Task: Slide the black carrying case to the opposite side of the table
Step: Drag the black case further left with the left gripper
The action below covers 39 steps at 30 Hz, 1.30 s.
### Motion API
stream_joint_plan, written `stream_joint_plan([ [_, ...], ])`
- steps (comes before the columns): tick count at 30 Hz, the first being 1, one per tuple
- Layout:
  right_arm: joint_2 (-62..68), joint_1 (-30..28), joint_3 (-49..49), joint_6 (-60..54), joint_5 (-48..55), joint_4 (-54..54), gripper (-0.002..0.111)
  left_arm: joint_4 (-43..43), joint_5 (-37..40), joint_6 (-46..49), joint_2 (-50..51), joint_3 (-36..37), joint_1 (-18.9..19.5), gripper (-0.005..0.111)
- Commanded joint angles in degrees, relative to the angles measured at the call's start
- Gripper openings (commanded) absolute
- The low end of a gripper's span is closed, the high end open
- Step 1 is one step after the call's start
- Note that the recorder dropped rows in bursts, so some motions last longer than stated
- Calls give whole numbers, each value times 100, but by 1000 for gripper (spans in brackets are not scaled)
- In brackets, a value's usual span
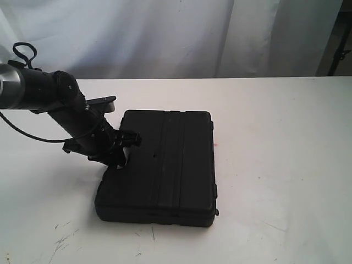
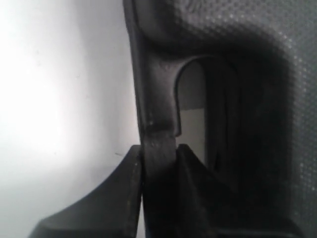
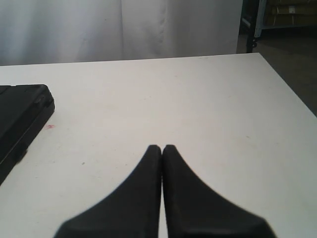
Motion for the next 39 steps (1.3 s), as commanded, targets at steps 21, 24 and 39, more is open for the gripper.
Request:
stream_joint_plan([
  [21,-16,-34,20,17,4,-102,0,2489,836,-1498,-373,-1,5,0],
  [24,-16,-34,20,17,4,-102,0,2451,944,-1498,-421,-1,230,0],
  [39,-16,-34,20,17,4,-102,0,2986,1107,-1098,-491,116,1402,0],
])
